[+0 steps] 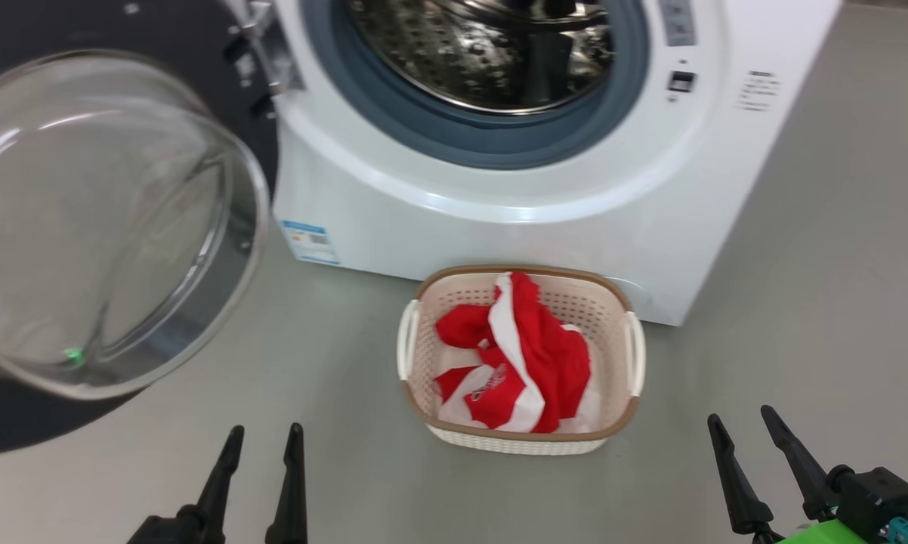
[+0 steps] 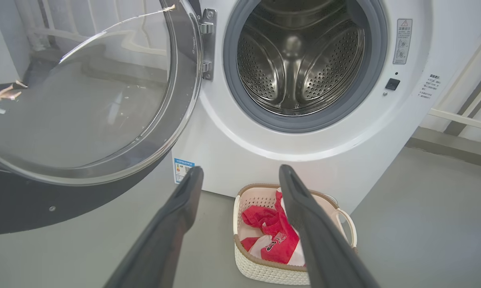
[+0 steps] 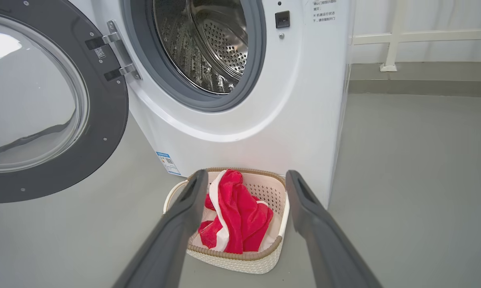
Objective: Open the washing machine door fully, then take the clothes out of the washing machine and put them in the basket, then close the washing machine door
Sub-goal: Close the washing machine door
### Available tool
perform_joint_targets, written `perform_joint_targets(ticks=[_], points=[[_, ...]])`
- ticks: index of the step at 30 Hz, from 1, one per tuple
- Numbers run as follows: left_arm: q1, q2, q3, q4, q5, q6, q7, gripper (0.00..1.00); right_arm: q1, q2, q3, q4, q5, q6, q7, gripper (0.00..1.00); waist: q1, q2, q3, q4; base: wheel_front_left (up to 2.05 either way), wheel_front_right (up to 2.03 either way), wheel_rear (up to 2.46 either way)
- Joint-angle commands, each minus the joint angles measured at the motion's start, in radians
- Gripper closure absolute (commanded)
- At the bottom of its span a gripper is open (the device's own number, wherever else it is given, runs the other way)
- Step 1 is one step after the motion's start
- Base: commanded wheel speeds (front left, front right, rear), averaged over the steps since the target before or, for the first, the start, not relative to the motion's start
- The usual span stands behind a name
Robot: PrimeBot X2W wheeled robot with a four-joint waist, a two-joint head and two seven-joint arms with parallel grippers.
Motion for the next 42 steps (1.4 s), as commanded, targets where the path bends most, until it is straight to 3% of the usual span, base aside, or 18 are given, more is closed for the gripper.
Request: perform_joint_targets(ticks=[1, 18, 41, 42], points=[[0.002, 0.01, 0.025, -0.021, -0.014, 0.01, -0.005, 0.0, 0.003, -0.021, 0.022, -0.023, -0.007, 0.007, -0.006, 0.0, 0.0, 0.0, -0.005, 0.067, 0.0, 0.0, 0.0], [0.061, 0.01, -0.013, -0.049, -0.061, 0.07, -0.005, 0.0, 0.026, -0.012, 0.075, -0.011, -0.002, 0.007, -0.006, 0.0, 0.0, 0.0, -0.048, 0.229, 0.0, 0.0, 0.0], [0.102, 0.01, -0.011, -0.091, -0.097, 0.095, -0.005, 0.0, 0.004, -0.021, 0.133, -0.002, 0.007, 0.007, -0.006, 0.0, 0.0, 0.0, -0.051, 0.235, 0.0, 0.0, 0.0], [0.099, 0.01, -0.009, -0.091, -0.102, 0.091, -0.005, 0.09, 0.004, -0.02, 0.131, -0.002, 0.007, 0.007, -0.006, 0.0, 0.0, 0.0, -0.051, 0.235, 0.0, 0.0, 0.0]])
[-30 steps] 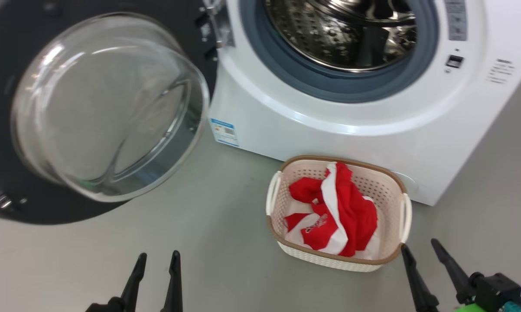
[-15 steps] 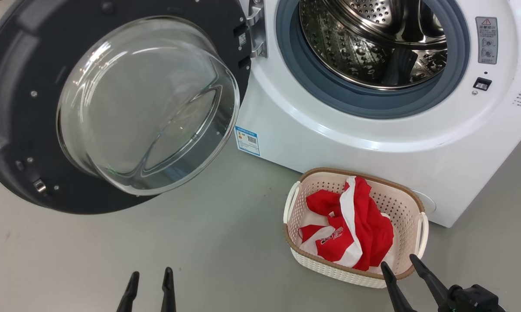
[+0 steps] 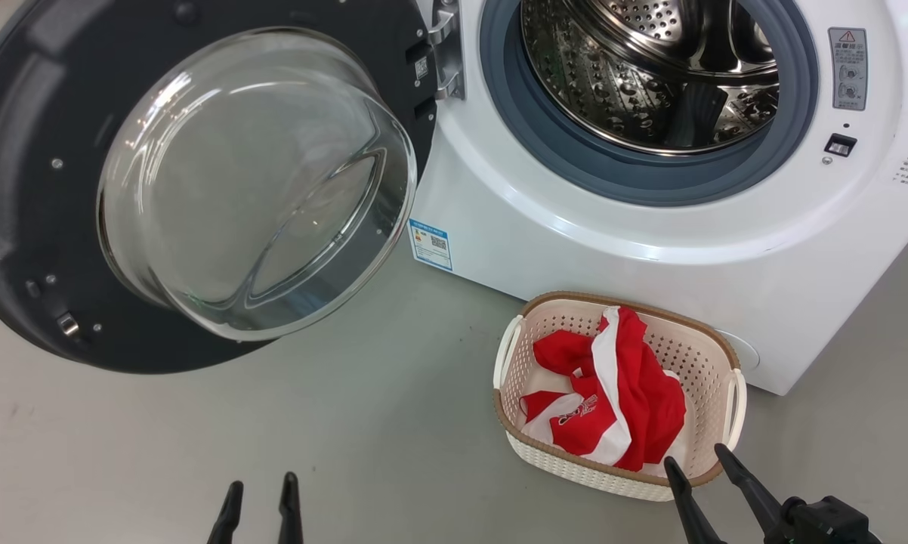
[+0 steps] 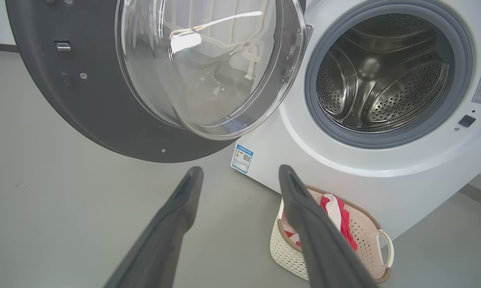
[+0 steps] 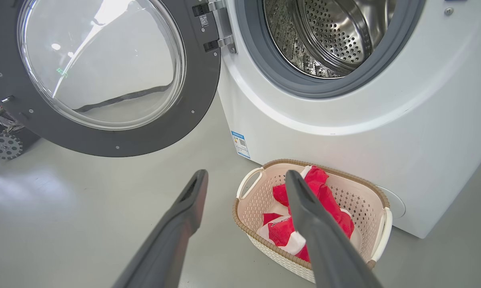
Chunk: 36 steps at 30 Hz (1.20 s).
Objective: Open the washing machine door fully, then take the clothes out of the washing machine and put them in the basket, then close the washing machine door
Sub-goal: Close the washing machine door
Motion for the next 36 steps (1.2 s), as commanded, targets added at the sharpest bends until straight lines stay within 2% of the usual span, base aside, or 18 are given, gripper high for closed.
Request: perform_joint_targets(ticks=[1, 2, 3, 8, 14, 19, 23, 26, 33, 34, 36], points=[[-0.029, 0.007, 0.036, -0.03, -0.011, -0.007, -0.005, 0.5, -0.031, -0.015, 0.02, -0.024, 0.004, 0.007, -0.006, 0.0, 0.0, 0.0, 0.0, -0.001, 0.0, 0.0, 0.0], [-0.036, 0.007, 0.044, -0.034, -0.02, -0.013, -0.005, 0.62, -0.03, -0.013, 0.016, -0.025, 0.003, 0.007, -0.006, 0.0, 0.0, 0.0, 0.0, -0.001, 0.0, 0.0, 0.0], [-0.046, 0.007, 0.055, -0.04, -0.024, -0.02, -0.005, 1.0, -0.029, -0.011, 0.012, -0.026, 0.002, 0.007, -0.006, 0.0, 0.0, 0.0, 0.002, -0.001, 0.0, 0.0, 0.0], [-0.142, 0.007, 0.153, -0.087, -0.024, -0.064, -0.005, 1.0, -0.023, -0.003, -0.01, -0.036, -0.005, 0.007, -0.006, 0.0, 0.0, 0.0, 0.011, -0.005, 0.0, 0.0, 0.0], [-0.32, 0.007, 0.342, -0.159, 0.025, -0.14, -0.005, 1.0, -0.023, 0.001, -0.019, -0.044, -0.011, 0.007, -0.006, 0.0, 0.0, 0.0, 0.032, -0.021, 0.0, 0.0, 0.0], [-0.502, 0.009, 0.498, -0.176, 0.014, -0.2, -0.005, 1.0, -0.04, -0.004, -0.028, -0.05, -0.017, 0.007, -0.006, 0.0, 0.0, 0.0, 0.063, -0.04, 0.0, 0.0, 0.0], [-0.63, 0.077, 0.566, -0.144, 0.005, -0.215, -0.005, 1.0, -0.055, -0.013, -0.036, -0.055, -0.018, 0.007, -0.006, 0.0, 0.0, 0.0, 0.086, -0.054, 0.0, 0.0, 0.0], [-0.719, 0.137, 0.595, -0.086, -0.046, -0.217, -0.005, 1.0, -0.065, -0.017, -0.038, -0.056, -0.019, 0.007, -0.006, 0.0, 0.0, 0.0, 0.097, -0.066, 0.0, 0.0, 0.0], [-0.854, 0.297, 0.599, 0.153, -0.197, -0.218, -0.005, 1.0, -0.073, -0.015, -0.044, -0.056, -0.019, 0.007, -0.006, 0.0, 0.0, 0.0, 0.11, -0.084, 0.0, 0.0, 0.0], [-0.854, 0.297, 0.599, 0.153, -0.197, -0.218, -0.005, 1.0, -0.073, -0.015, -0.044, -0.056, -0.019, 0.007, -0.006, 0.0, 0.0, 0.0, 0.11, -0.084, 0.0, 0.0, 0.0], [-0.895, 0.341, 0.591, 0.26, -0.247, -0.218, 0.0, 1.0, -0.076, -0.016, -0.045, -0.057, -0.019, 0.007, -0.006, 0.0, 0.0, 0.0, 0.113, -0.088, 0.0, 0.0, 0.0]])
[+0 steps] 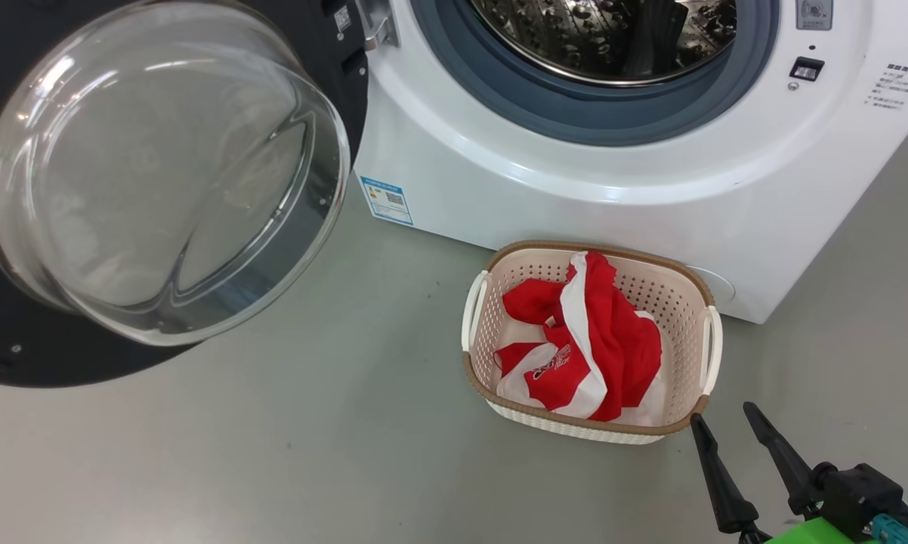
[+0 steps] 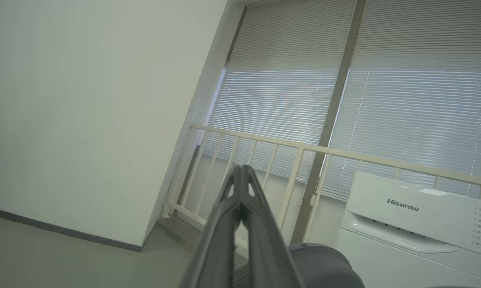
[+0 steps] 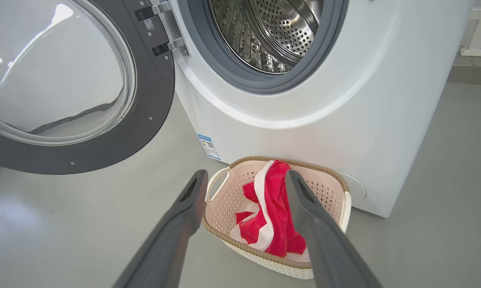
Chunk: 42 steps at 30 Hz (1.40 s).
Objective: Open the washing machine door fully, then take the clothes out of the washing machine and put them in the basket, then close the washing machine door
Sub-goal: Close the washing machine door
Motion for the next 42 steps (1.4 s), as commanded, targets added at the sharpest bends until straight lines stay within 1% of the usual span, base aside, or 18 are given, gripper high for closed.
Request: perform_joint_targets(ticks=[1, 4, 10, 13, 18, 23, 29, 32, 38, 42], points=[[-0.036, 0.077, 0.021, 0.006, -0.017, -0.006, 0.007, 1.0, -0.035, -0.015, 0.023, -0.025, -0.009, 0.007, -0.006, 0.0, 0.0, 0.0, 0.004, -0.005, 0.0, 0.0, 0.0], [-0.099, 0.134, 0.028, 0.153, -0.071, -0.006, 0.045, 1.0, -0.043, -0.019, 0.027, -0.028, -0.009, 0.007, -0.006, 0.0, 0.0, 0.0, 0.015, -0.015, 0.0, 0.0, 0.0], [-0.225, 0.217, 0.048, 0.416, -0.166, -0.006, 0.205, 1.0, -0.056, -0.03, 0.029, -0.03, -0.009, 0.007, -0.006, 0.0, 0.0, 0.0, 0.043, -0.03, 0.0, 0.0, 0.0], [-0.277, 0.239, 0.044, 0.521, -0.209, -0.006, 0.329, 1.0, -0.056, -0.032, 0.027, -0.03, -0.008, 0.007, -0.006, 0.0, 0.0, 0.0, 0.046, -0.032, 0.0, 0.0, 0.0], [-0.311, 0.276, 0.005, 0.624, -0.212, -0.003, 0.482, 1.0, -0.049, -0.028, 0.028, -0.029, -0.008, 0.007, -0.006, 0.0, 0.0, 0.0, 0.044, -0.034, 0.0, 0.0, 0.0], [-0.326, 0.278, -0.028, 0.661, -0.223, -0.004, 0.592, 1.0, -0.047, -0.023, 0.029, -0.028, -0.008, 0.007, -0.006, 0.0, 0.0, 0.0, 0.04, -0.031, 0.0, 0.0, 0.0], [-0.311, 0.266, -0.073, 0.654, -0.239, -0.005, 0.701, 1.0, -0.041, -0.018, 0.028, -0.025, -0.008, 0.007, -0.006, 0.0, 0.0, 0.0, 0.025, -0.027, 0.0, 0.0, 0.0], [-0.292, 0.261, -0.102, 0.624, -0.256, -0.005, 0.765, 1.0, -0.038, -0.015, 0.028, -0.023, -0.008, 0.007, -0.006, 0.0, 0.0, 0.0, 0.015, -0.027, 0.0, 0.0, 0.0], [-0.236, 0.266, -0.146, 0.533, -0.326, -0.006, 0.89, 1.0, -0.033, -0.009, 0.024, -0.022, -0.009, 0.007, -0.006, 0.0, 0.0, 0.0, -0.001, -0.023, 0.0, 0.0, 0.0], [-0.203, 0.277, -0.157, 0.495, -0.363, -0.006, 0.931, 1.0, -0.029, -0.004, 0.021, -0.021, -0.009, 0.007, -0.006, 0.0, 0.0, 0.0, -0.012, -0.021, 0.0, 0.0, 0.0]])
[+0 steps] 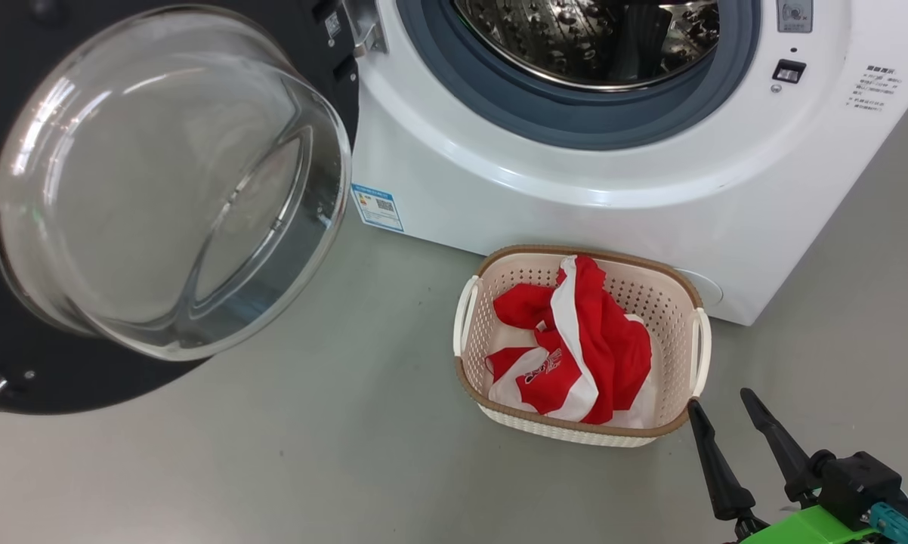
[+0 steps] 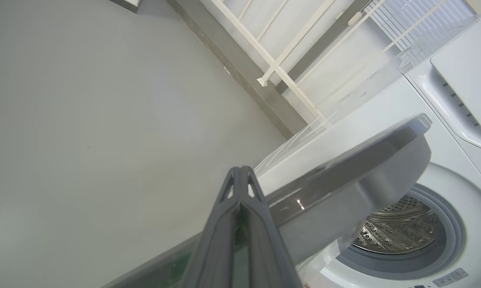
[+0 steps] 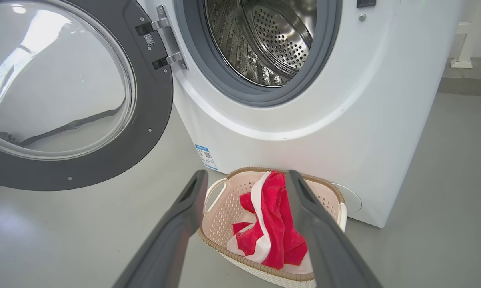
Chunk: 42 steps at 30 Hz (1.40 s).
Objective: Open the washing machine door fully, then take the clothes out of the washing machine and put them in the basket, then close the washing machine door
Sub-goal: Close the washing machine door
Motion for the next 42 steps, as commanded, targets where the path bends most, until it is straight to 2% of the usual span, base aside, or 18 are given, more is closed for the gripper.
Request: perform_joint_targets(ticks=[1, 9, 12, 24, 42], points=[[0.04, 0.042, -0.011, -0.033, -0.016, -0.007, 0.041, 1.0, 0.002, -0.007, 0.021, -0.02, -0.009, 0.007, -0.006, 0.0, 0.0, 0.0, -0.009, 0.003, 0.0, 0.0, 0.0], [0.12, 0.059, -0.066, -0.185, -0.151, -0.007, 0.18, 1.0, 0.012, 0.007, 0.018, -0.02, -0.01, 0.007, -0.006, 0.0, 0.0, 0.0, -0.031, 0.011, 0.0, 0.0, 0.0], [0.149, 0.066, -0.082, -0.229, -0.19, -0.007, 0.203, 1.0, 0.013, 0.008, 0.018, -0.019, -0.009, 0.007, -0.006, 0.0, 0.0, 0.0, -0.035, 0.011, 0.0, 0.0, 0.0], [0.245, 0.085, -0.143, -0.42, -0.314, -0.007, 0.255, 1.0, 0.023, 0.014, 0.01, -0.021, -0.009, 0.007, -0.006, 0.0, 0.0, 0.0, -0.052, 0.005, 0.0, 0.0, 0.0], [0.306, 0.042, -0.269, -0.727, -0.388, -0.007, 0.255, 1.0, 0.023, 0.023, 0.016, -0.019, -0.008, 0.007, -0.006, 0.0, 0.0, 0.0, -0.064, -0.037, 0.0, 0.0, 0.0]])
